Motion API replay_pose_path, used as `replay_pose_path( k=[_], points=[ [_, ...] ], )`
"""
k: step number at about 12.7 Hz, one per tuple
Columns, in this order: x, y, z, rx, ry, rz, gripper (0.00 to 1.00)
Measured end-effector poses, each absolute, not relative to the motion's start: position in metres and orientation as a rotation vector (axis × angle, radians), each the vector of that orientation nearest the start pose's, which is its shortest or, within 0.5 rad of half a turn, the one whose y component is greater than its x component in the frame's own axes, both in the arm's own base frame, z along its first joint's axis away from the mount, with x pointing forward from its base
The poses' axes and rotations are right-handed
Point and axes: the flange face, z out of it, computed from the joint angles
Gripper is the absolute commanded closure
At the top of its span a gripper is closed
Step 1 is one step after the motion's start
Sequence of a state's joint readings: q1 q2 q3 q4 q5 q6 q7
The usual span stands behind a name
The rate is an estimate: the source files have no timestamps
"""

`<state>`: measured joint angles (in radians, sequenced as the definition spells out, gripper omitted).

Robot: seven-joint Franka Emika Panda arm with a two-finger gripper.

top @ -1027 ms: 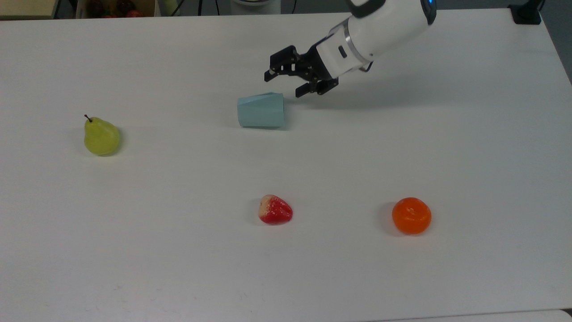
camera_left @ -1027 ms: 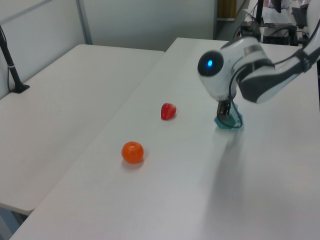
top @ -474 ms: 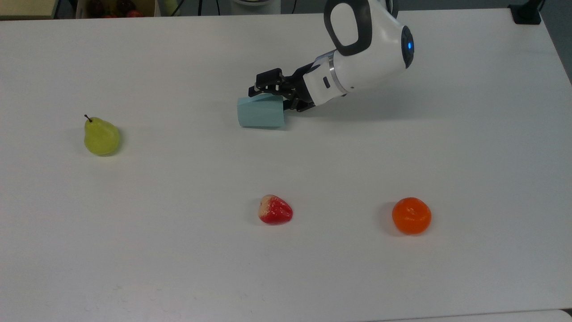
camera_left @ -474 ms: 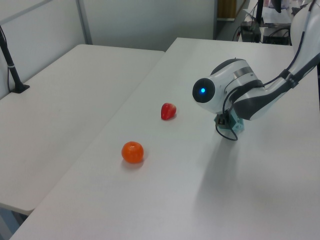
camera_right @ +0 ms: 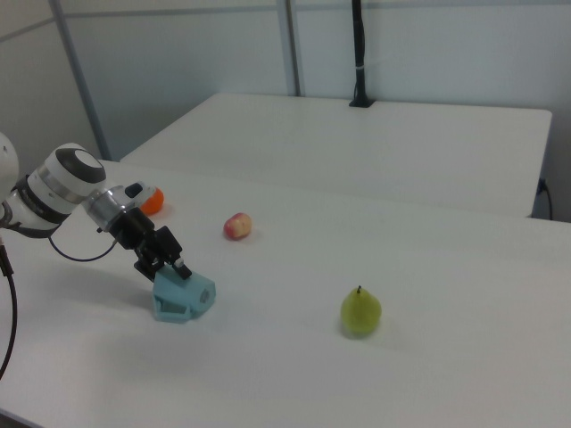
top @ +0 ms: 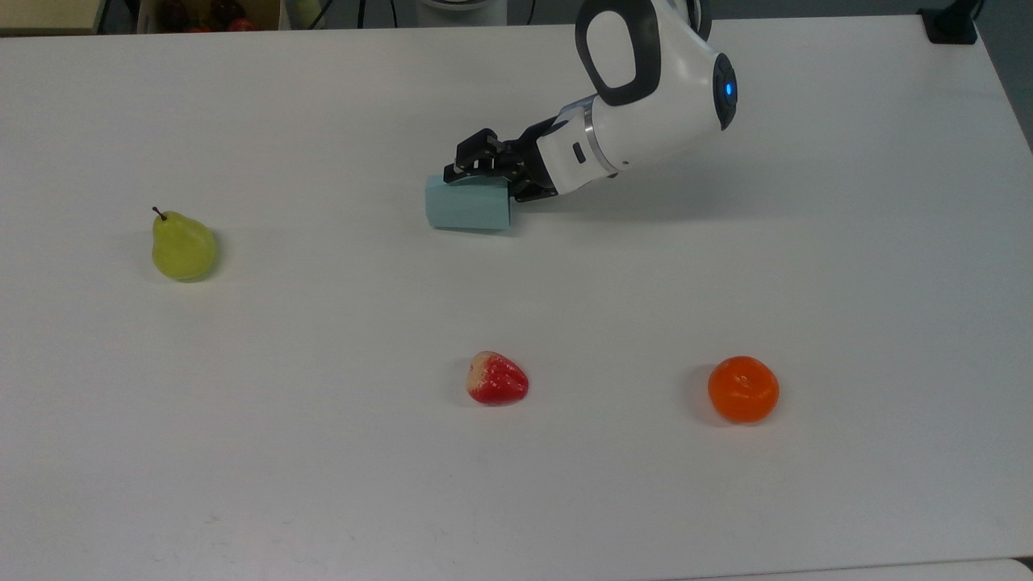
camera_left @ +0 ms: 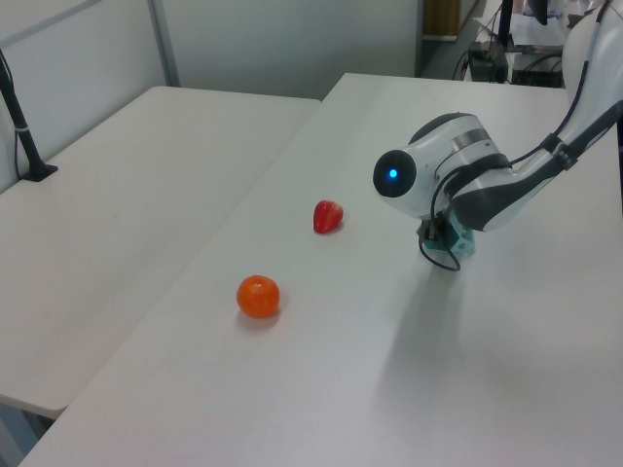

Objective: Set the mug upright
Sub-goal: 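Lower the open gripper onto the mug's base and close on it, then rotate the held mug so its base rests on the table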

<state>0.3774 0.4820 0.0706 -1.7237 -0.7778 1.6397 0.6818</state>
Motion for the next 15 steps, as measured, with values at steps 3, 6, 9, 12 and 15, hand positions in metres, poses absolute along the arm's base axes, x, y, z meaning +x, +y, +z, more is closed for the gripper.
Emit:
replay_pose_path(
  k=[3, 6, 9, 12, 15],
  points=[
    [0.588, 0.193, 0.309, 2.261, 0.039, -0.078, 1.00],
    [0.592, 0.185, 0.329, 2.290, -0.008, -0.070, 1.00],
    [0.594, 0.176, 0.347, 2.334, -0.040, -0.080, 1.00],
    [0.597, 0.168, 0.373, 2.474, -0.014, -0.128, 1.00],
    [0.619, 0.178, 0.397, 2.809, 0.115, 0.001, 1.00]
  ],
)
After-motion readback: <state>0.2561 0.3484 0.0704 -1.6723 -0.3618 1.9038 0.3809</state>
